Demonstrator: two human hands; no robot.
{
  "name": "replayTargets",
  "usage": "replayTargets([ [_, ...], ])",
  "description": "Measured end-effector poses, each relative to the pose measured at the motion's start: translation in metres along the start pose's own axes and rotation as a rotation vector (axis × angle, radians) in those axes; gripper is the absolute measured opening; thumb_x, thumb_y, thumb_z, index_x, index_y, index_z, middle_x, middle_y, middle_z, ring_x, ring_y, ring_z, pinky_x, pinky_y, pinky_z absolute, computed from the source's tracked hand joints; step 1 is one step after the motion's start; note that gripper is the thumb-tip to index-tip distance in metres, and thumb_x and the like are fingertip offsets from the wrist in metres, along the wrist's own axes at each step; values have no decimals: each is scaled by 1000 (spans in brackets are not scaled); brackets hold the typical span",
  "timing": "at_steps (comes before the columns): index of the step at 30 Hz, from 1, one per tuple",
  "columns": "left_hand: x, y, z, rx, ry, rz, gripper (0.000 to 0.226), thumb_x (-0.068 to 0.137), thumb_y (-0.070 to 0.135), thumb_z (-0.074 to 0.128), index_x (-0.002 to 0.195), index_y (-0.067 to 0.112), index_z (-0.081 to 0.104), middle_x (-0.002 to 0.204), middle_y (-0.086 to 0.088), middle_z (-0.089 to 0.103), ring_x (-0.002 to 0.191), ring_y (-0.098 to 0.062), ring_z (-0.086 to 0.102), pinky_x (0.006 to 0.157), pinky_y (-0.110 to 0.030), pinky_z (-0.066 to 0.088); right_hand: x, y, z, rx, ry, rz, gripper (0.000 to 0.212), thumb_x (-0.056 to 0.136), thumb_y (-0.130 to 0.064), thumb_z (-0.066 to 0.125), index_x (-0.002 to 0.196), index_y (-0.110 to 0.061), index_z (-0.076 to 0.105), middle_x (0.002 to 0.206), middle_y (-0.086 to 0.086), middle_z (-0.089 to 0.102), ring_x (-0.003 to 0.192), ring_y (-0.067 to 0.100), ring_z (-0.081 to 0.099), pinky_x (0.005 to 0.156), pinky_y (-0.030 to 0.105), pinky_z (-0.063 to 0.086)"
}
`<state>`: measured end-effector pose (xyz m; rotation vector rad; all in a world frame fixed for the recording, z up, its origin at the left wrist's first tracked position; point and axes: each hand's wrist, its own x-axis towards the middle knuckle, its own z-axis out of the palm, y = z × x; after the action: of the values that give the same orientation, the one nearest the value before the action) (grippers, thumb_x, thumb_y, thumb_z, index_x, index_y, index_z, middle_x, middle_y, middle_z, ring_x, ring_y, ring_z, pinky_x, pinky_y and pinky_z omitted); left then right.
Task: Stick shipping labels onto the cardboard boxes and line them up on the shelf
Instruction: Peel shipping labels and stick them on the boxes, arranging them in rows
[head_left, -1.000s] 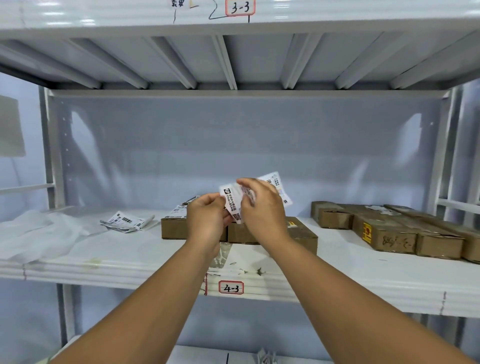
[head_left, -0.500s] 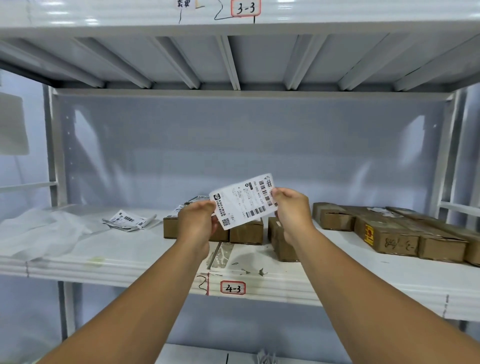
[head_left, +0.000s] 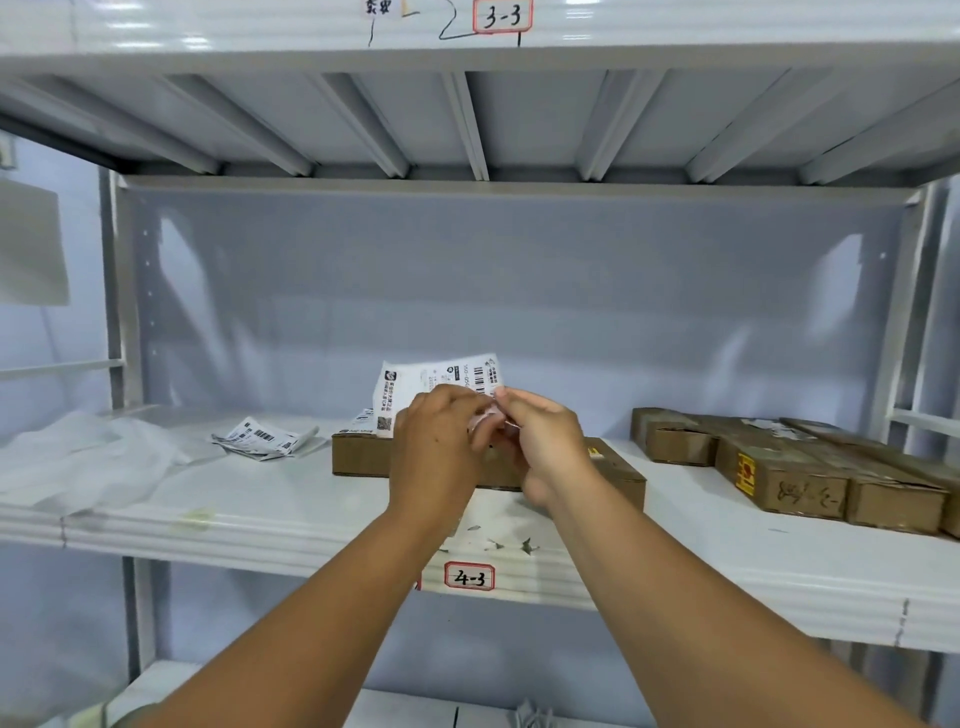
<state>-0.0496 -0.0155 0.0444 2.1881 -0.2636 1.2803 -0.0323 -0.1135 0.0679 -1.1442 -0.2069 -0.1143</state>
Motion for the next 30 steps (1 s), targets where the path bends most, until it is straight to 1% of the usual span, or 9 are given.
replayTargets([
  [2, 2, 3, -2, -203, 9, -101, 19, 88, 21, 64, 105, 17, 71, 108, 3, 65, 103, -14, 57, 92, -25, 42, -1, 1, 2, 91, -35, 22, 23, 92, -7, 58, 110, 5, 64, 84, 14, 66, 68, 19, 62, 59, 21, 55],
  [5, 3, 5, -7, -276, 19, -155, 19, 87, 13, 64, 105, 15, 71, 108, 1, 68, 99, -11, 59, 87, -15, 39, -3, 0, 3, 159, -60, 40, 18, 92, -5, 57, 108, 1, 64, 89, 12, 68, 71, 17, 64, 61, 21, 56],
  [8, 1, 5, -10, -272, 5, -170, 23, 89, 14, 63, 111, 15, 69, 112, 1, 67, 103, -11, 59, 91, -19, 40, -5, 1, 5, 155, -62, 25, 11, 92, -3, 57, 100, -1, 65, 85, 11, 67, 69, 17, 63, 62, 21, 57],
  [12, 0, 4, -12, -257, -8, -186, 25, 89, 16, 63, 114, 17, 68, 112, 1, 68, 105, -15, 60, 94, -27, 43, -6, 2, 7, 101, -61, -11, 16, 92, 2, 54, 103, 3, 66, 83, 10, 68, 71, 18, 64, 66, 22, 57],
  [17, 1, 6, -11, -225, -17, -180, 27, 91, 14, 58, 115, 21, 67, 114, 4, 67, 100, -8, 56, 75, -4, 33, -10, 2, 8, 101, -45, -67, 15, 91, 0, 55, 86, -4, 68, 72, 6, 70, 65, 16, 66, 63, 22, 56],
  [19, 2, 7, -10, -216, -21, -171, 27, 92, 15, 56, 116, 22, 66, 113, 5, 67, 99, -9, 57, 74, -8, 33, -10, 2, 8, 131, -43, -73, 11, 91, -3, 58, 86, -3, 68, 73, 6, 70, 65, 16, 67, 65, 22, 57],
  [24, 4, 1, -6, -195, -78, -96, 29, 93, 15, 56, 118, 23, 66, 117, 4, 66, 104, -11, 59, 86, -17, 40, -9, 4, 5, 96, -15, -115, 9, 90, -2, 60, 86, -4, 67, 66, 3, 68, 55, 8, 64, 60, 19, 56],
  [28, 6, -5, -8, -145, -85, -6, 25, 90, 13, 60, 113, 17, 69, 110, -2, 68, 100, -14, 61, 83, -14, 39, -5, 5, 3, 20, 20, -93, 9, 90, -1, 58, 90, -2, 67, 69, 5, 65, 52, 6, 61, 59, 19, 56],
  [30, 8, -10, -7, -63, -121, 64, 20, 92, 16, 58, 107, 15, 71, 104, -1, 69, 96, -16, 61, 82, -21, 43, -4, 6, 4, -4, 44, -78, 11, 89, 1, 57, 86, -3, 67, 68, 6, 64, 48, 6, 58, 55, 18, 54],
])
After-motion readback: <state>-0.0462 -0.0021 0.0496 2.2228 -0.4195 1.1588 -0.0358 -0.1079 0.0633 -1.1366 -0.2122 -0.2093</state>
